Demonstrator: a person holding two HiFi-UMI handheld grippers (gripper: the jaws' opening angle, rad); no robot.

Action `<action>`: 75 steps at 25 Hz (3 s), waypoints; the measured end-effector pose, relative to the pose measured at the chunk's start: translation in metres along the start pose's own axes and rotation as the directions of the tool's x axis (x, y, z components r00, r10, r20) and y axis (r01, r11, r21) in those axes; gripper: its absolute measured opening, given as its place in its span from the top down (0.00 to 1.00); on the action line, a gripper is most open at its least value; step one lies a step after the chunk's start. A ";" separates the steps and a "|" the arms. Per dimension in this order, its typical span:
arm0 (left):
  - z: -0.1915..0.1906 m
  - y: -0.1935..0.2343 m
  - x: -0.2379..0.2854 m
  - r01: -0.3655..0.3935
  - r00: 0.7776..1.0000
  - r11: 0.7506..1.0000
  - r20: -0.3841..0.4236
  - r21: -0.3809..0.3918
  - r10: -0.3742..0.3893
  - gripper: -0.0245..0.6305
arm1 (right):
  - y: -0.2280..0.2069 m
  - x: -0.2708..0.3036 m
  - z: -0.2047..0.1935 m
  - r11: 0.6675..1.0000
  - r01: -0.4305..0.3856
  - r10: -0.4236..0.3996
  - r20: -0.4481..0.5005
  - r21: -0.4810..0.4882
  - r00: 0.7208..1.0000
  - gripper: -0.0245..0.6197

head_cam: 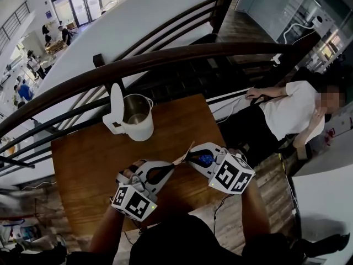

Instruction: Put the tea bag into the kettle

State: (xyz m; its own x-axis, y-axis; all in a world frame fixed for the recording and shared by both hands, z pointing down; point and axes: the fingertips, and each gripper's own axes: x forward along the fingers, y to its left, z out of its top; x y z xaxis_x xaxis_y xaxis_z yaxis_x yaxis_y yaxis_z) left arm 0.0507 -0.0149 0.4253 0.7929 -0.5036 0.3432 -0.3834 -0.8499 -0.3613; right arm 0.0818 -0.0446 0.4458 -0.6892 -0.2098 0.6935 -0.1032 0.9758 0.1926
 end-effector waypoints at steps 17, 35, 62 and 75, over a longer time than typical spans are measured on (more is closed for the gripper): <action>0.005 0.011 -0.005 -0.020 0.998 0.995 0.057 -0.096 0.025 0.96 | 0.012 0.003 0.001 0.999 -0.024 0.024 -0.006 -0.023 1.000 0.89; -0.003 -0.001 -0.010 0.023 0.999 0.999 0.038 -0.047 -0.021 0.96 | 0.007 -0.002 0.007 0.971 -0.062 0.018 0.186 0.232 0.982 0.89; 0.012 -0.001 -0.020 0.051 0.991 0.997 0.129 -0.052 -0.044 0.96 | 0.042 0.026 0.019 0.991 -0.113 0.109 0.061 0.071 0.992 0.90; 0.024 0.004 -0.015 0.036 0.982 0.995 0.186 -0.095 -0.018 0.96 | 0.053 0.036 0.037 0.986 -0.162 0.156 0.123 0.044 0.980 0.94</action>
State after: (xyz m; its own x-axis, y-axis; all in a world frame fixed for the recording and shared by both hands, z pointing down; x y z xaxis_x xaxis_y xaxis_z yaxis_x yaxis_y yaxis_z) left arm 0.0483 -0.0070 0.3981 0.8741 -0.4504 0.1820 -0.3975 -0.8785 -0.2650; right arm 0.0248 0.0021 0.4555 -0.7796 -0.0458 0.6246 -0.0210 0.9987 0.0469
